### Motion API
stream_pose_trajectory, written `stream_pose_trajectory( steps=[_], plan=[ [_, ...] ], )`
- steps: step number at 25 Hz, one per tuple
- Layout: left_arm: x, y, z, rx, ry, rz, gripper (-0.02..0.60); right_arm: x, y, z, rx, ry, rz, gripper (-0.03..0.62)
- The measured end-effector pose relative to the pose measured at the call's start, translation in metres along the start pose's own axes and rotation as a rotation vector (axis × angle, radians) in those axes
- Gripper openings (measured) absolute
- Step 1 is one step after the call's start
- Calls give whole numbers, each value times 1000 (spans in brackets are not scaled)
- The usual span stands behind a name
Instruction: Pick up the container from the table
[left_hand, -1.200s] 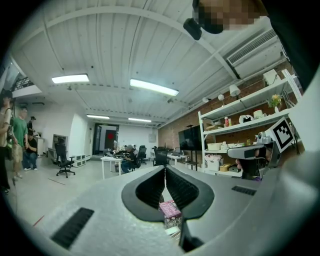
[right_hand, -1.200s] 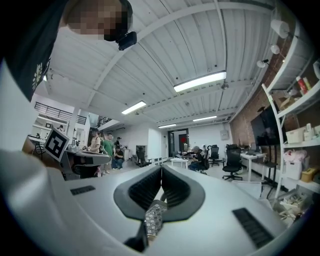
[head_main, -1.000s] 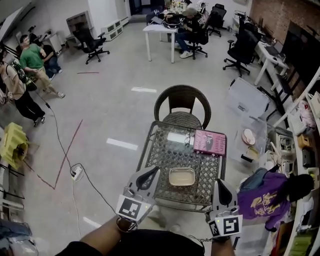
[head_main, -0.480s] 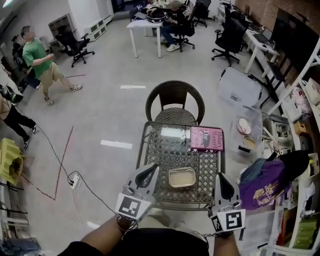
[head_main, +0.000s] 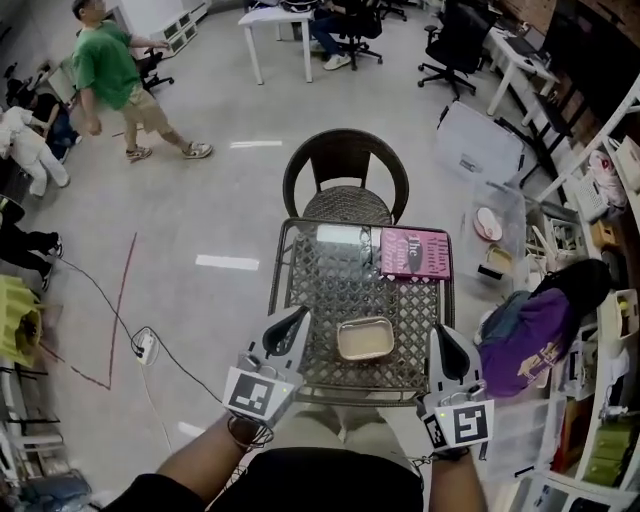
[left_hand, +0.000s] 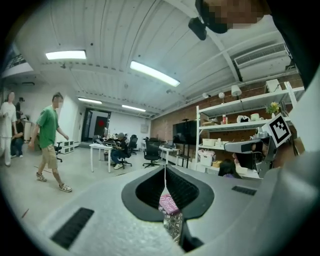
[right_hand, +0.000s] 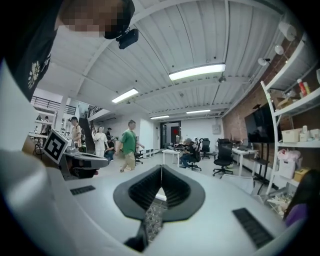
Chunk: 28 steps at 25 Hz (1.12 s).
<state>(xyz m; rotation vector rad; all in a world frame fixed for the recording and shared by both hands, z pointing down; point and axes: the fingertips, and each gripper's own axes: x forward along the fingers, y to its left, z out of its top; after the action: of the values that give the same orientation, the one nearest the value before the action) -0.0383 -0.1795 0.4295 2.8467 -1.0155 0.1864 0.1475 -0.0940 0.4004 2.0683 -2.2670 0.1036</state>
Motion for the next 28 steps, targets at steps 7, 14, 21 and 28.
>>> stream_pose_trajectory(
  steps=[7, 14, 21, 28],
  plan=[
    [26, -2, -29, -48, 47, 50, 14, 22, -17, -27, 23, 57, 63, 11],
    [36, 4, -50, -82, 78, 104, 14, 41, -21, -57, 41, 131, 121, 12],
    [47, 3, -90, -120, 156, 101, 15, 55, -20, -86, 52, 181, 164, 12],
    [49, 2, -132, -176, 223, 104, 15, 60, -18, -127, 72, 254, 189, 12]
  ],
)
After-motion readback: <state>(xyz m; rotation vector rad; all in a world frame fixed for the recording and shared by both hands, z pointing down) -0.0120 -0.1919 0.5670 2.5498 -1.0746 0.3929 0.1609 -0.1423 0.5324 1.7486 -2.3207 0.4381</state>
